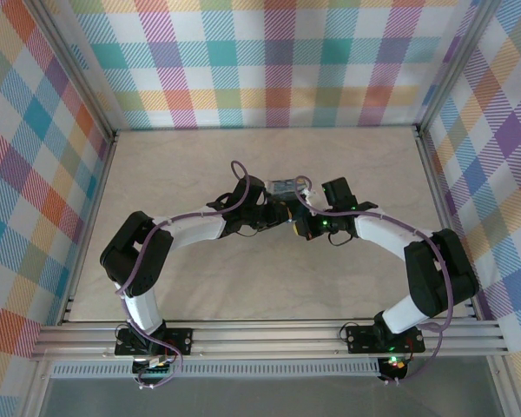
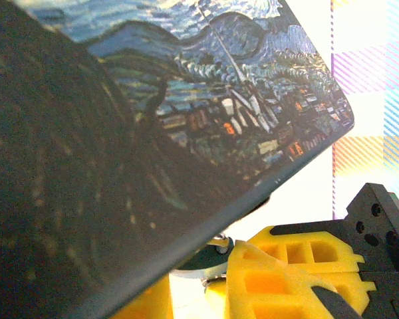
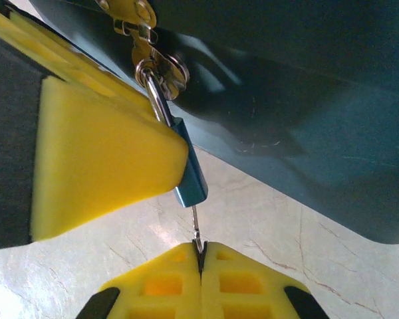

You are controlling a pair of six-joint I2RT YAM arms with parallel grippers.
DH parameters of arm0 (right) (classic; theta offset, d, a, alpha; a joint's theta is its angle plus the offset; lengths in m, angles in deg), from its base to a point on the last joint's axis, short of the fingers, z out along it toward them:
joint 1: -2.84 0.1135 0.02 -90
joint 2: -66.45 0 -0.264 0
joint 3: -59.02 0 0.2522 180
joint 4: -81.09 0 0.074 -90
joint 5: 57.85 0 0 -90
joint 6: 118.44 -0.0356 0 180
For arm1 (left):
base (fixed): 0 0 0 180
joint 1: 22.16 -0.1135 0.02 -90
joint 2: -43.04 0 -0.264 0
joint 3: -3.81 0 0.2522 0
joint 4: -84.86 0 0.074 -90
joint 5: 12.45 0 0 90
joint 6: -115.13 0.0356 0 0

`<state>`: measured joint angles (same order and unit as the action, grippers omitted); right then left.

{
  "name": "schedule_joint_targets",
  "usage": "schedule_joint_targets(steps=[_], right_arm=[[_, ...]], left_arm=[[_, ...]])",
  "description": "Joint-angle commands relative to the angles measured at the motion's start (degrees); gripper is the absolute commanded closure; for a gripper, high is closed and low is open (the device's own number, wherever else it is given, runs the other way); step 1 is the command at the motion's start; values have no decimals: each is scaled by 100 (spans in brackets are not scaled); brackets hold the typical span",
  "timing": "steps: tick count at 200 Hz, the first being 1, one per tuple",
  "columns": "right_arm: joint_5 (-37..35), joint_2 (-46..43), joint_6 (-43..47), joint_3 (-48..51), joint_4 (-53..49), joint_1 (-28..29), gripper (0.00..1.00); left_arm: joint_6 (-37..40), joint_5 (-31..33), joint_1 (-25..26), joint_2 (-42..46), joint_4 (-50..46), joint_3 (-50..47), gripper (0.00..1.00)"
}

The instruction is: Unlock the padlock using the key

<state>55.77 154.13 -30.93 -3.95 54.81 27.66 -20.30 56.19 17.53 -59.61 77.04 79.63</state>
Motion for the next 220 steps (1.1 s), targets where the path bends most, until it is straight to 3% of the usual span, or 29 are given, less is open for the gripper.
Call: schedule_joint_targets(steps=[1, 64, 130, 220], right_arm=[[117, 56, 99, -229, 129, 57, 100], [37, 61, 49, -264, 339, 76, 100], [179, 21, -60, 21, 1211, 137, 100], [-417, -118, -13, 461, 2018, 374, 100]], left_arm=[[95, 62, 66, 193, 52, 13, 86], [86, 45, 66, 213, 49, -3, 86], [12, -30, 60, 211, 99, 25, 86], [-34, -52, 64, 193, 119, 17, 86]])
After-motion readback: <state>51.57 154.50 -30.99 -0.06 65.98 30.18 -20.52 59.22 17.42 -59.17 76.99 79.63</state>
